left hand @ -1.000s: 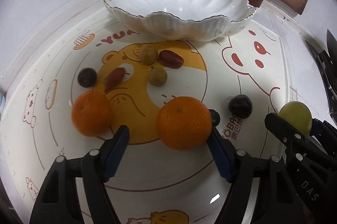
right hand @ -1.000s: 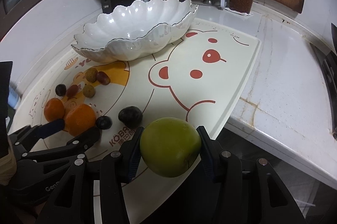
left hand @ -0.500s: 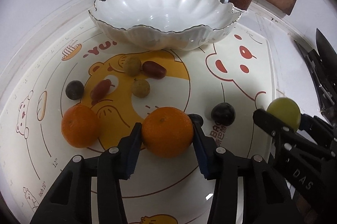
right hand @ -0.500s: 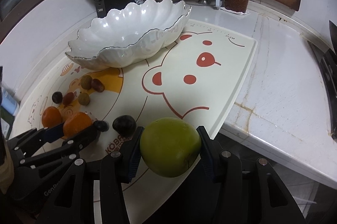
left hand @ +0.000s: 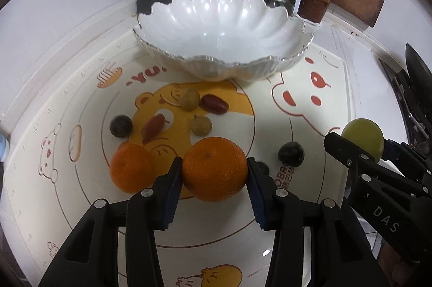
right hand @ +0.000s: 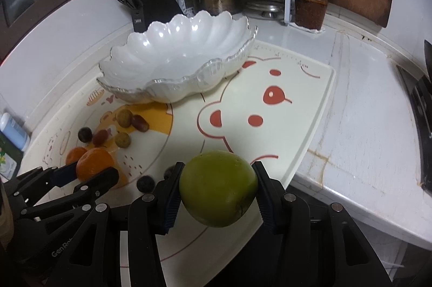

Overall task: Organize fruits
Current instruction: 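Lift the green apple with the right gripper while the left gripper grasps a mandarin, then carry the apple and mandarin over the white bowl with both grippers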

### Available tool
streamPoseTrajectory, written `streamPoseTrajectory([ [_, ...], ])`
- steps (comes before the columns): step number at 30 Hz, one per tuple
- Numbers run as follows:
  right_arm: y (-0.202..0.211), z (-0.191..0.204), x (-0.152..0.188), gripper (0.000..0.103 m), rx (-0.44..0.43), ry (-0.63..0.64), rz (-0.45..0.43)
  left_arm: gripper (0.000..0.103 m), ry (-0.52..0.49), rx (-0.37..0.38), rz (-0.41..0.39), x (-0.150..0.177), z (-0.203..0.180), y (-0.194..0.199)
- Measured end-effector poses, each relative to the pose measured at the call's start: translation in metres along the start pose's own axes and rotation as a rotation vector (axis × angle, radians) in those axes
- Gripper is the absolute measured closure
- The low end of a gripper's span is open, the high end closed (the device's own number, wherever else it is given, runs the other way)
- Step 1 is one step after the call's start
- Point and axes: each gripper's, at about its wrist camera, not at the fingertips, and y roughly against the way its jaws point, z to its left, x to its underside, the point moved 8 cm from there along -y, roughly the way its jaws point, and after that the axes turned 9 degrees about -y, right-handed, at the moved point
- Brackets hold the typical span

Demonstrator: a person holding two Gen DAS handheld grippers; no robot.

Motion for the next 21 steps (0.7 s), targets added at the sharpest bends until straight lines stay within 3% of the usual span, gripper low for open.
streamPoseTrajectory([
  [21, 0.025, 0.014, -0.058, 0.053, -0.021, 0.03, -0.117, 0.058, -0.007, -0.035, -0.106, -0.061, 0.017, 0.035],
])
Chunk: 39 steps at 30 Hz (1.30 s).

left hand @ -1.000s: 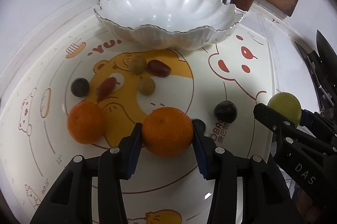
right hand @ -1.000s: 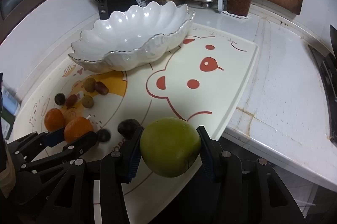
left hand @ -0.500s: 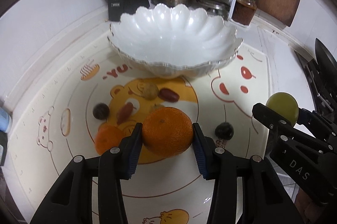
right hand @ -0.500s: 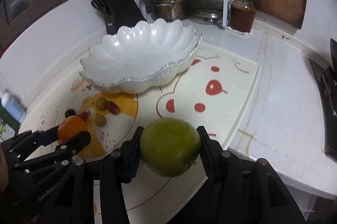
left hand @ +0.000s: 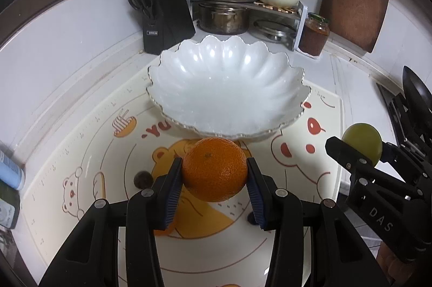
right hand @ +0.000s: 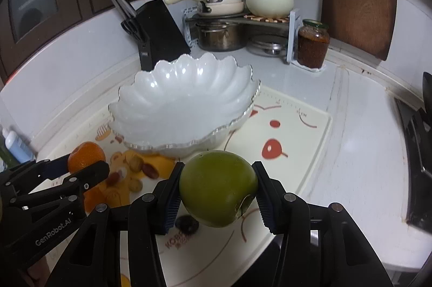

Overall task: Organize fruits
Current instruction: 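Carry the apple and mandarin over the white bowl with both grippers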

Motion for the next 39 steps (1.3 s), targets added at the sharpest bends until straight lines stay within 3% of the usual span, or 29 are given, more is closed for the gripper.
streamPoseTrajectory([
  [12, -0.016, 0.009, -0.045, 0.053, 0.005, 0.029, -0.051, 0.058, 0.01, -0.029, -0.038, -0.034, 0.02, -0.008],
  [23, -0.047, 0.015, -0.068, 0.053, 0.004, 0.055, -0.025, 0.058, 0.004, -0.049, -0.055, -0.064, 0.038, -0.028],
  [39, -0.091, 0.008, -0.07, 0.053, 0.03, 0.077, 0.035, 0.058, -0.004, -0.028, 0.029, -0.065, 0.042, -0.079],
])
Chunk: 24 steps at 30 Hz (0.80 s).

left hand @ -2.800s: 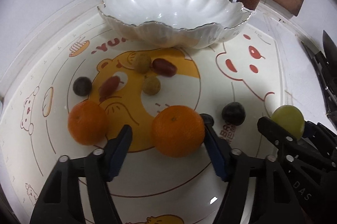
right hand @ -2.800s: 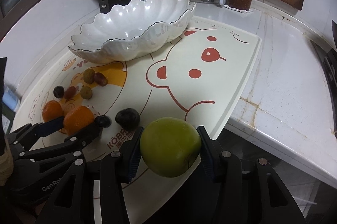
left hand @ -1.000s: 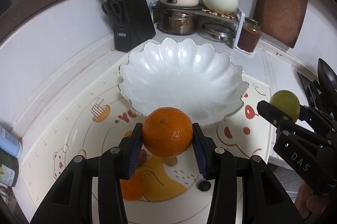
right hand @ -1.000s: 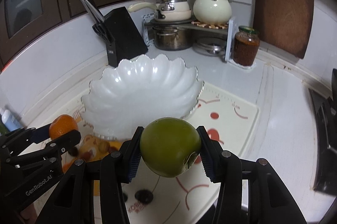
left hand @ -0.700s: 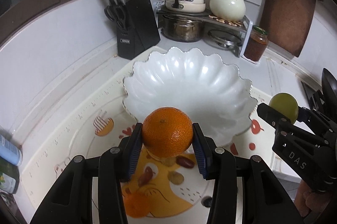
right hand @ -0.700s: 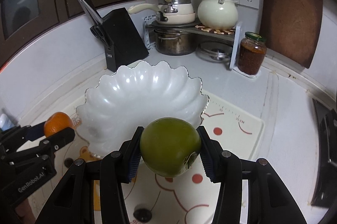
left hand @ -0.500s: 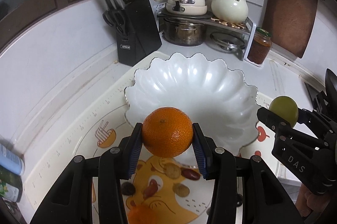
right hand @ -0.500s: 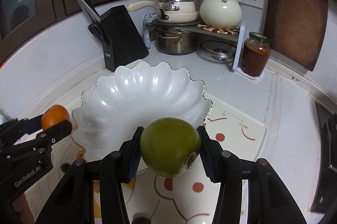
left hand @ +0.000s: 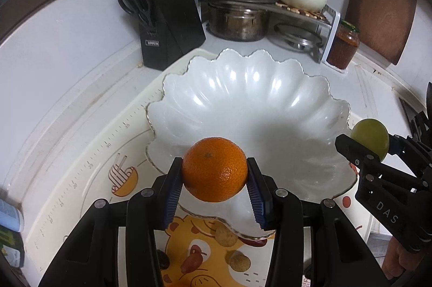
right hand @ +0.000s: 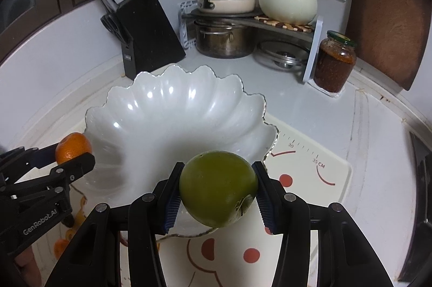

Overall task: Organize fruits
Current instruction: 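Carry the apple and mandarin over the white bowl with both grippers, then open both grippers to drop the apple and mandarin into the bowl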

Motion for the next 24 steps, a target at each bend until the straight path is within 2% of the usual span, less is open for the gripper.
streamPoseTrajectory([
  [10, -0.012, 0.005, 0.005, 0.052, -0.034, -0.004, 0.042, 0.056, 0.004, -0.009, 0.054, 0.007, 0.0, -0.013],
  [11, -0.014, 0.004, 0.006, 0.051, -0.035, -0.012, 0.048, 0.05, 0.003, -0.011, 0.054, 0.007, 0.0, -0.012],
  [12, -0.014, 0.003, 0.006, 0.044, -0.039, -0.023, 0.052, 0.042, 0.002, -0.018, 0.052, 0.007, 0.001, -0.012],
  [15, -0.008, 0.0, 0.003, 0.025, -0.009, -0.029, 0.009, 0.032, -0.001, -0.049, 0.03, 0.005, 0.005, -0.006],
  [21, 0.006, -0.002, -0.004, 0.02, 0.043, -0.022, -0.048, 0.016, 0.017, -0.085, 0.011, 0.002, 0.015, 0.003],
  [24, 0.013, -0.003, -0.005, 0.019, 0.052, -0.038, -0.061, 0.013, 0.027, -0.113, 0.0, 0.002, 0.019, 0.009],
])
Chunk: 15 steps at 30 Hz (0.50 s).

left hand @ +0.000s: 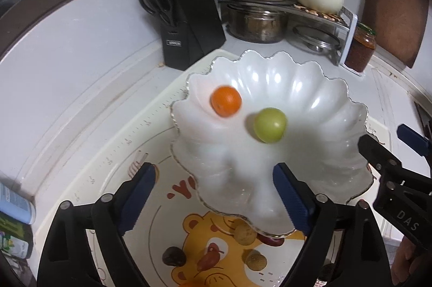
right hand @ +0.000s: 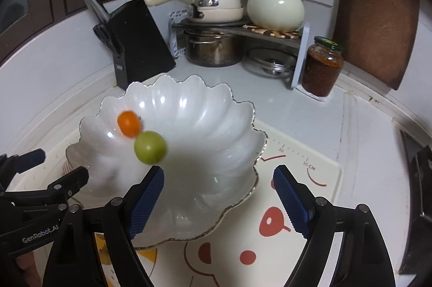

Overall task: Organize fruits
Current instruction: 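Open both grippers to drop the apple and mandarin into the bowl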

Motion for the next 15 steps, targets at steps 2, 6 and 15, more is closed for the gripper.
streamPoseTrajectory([
  [2, 0.002, -0.001, 0.0, 0.019, -0.008, -0.019, 0.004, 0.012, 0.003, -0.016, -0.007, 0.001, 0.003, 0.005],
  [6, 0.011, -0.001, 0.002, 0.019, -0.008, -0.025, -0.006, 0.009, 0.002, -0.036, -0.021, 0.001, 0.004, 0.013],
  [15, 0.037, -0.004, 0.004, 0.019, 0.019, -0.011, -0.051, 0.008, -0.003, -0.063, -0.054, 0.008, 0.007, 0.038],
])
